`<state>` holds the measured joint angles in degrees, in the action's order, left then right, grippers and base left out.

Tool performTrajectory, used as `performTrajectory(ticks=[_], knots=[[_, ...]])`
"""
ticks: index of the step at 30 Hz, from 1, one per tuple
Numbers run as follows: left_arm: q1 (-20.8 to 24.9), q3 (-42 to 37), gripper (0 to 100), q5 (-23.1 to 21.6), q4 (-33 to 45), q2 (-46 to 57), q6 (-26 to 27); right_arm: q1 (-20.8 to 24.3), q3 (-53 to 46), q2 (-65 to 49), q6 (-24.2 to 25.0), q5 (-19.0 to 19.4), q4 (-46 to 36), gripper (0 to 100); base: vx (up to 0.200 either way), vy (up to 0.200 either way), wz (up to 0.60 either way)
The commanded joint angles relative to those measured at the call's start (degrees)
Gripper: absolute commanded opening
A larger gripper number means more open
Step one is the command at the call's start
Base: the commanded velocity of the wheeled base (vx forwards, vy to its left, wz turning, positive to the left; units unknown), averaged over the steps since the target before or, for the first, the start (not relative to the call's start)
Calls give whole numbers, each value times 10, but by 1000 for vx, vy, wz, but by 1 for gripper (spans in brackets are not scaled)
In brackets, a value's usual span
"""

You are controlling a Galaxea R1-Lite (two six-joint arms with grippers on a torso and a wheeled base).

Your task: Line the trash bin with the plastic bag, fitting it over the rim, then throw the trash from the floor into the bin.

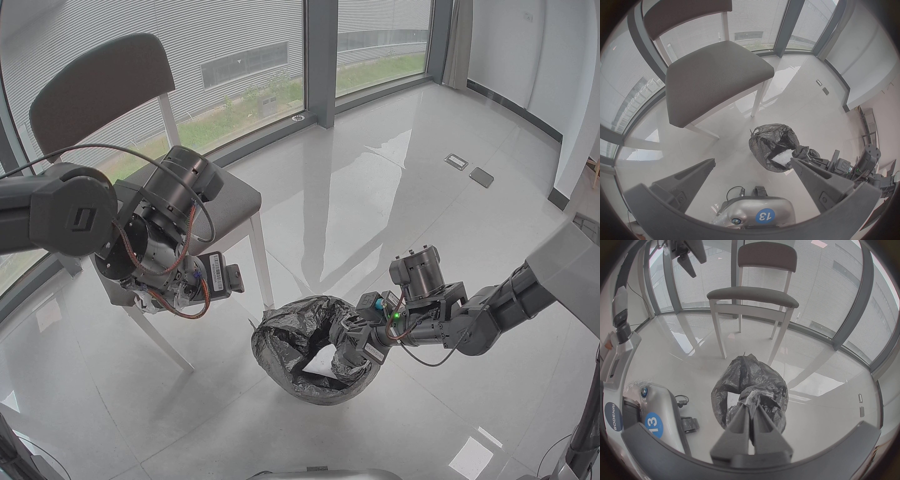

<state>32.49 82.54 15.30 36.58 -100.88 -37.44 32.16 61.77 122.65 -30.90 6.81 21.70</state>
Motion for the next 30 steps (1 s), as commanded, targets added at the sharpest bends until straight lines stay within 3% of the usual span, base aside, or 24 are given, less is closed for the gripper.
performTrajectory(ticks=[1, 5, 15, 19, 21, 22, 23, 26, 29, 30], knots=[[-3, 0, 100, -1, 0, 2, 1, 4, 47, 43, 15, 0, 0, 100, 0, 0, 0], [-3, 0, 100, -1, 0, 2, 1, 17, 70, 52, 51, -1, 3, 100, 0, 0, 0], [-18, 1, 100, 0, -1, 24, 1, 19, 24, -27, 66, -14, 3, 100, 0, 0, 0], [-84, 23, 100, 2, -9, 67, 13, 18, -1, -120, 157, -110, -5, 100, 0, 0, 0], [-139, 37, 100, 0, -14, 105, 42, 9, -24, -171, 233, -156, -20, 100, 0, 0, 0], [-147, 38, 100, -1, -15, 112, 47, 6, -28, -179, 240, -162, -23, 100, 0, 0, 0], [-183, 39, 100, -2, -15, 149, 76, -14, -46, -227, 264, -182, -41, 100, 0, 0, 0], [-232, 33, 100, -4, -10, 227, 127, -67, -72, -348, 264, -193, -123, 100, 0, 0, 0], [-244, 17, 100, -3, 8, 316, 160, -112, -63, -472, 257, -195, -253, 100, 0, 0, 0], [-244, 17, 100, -3, 8, 316, 160, -112, -63, -472, 257, -195, -253, 100, 0, 0, 0]])
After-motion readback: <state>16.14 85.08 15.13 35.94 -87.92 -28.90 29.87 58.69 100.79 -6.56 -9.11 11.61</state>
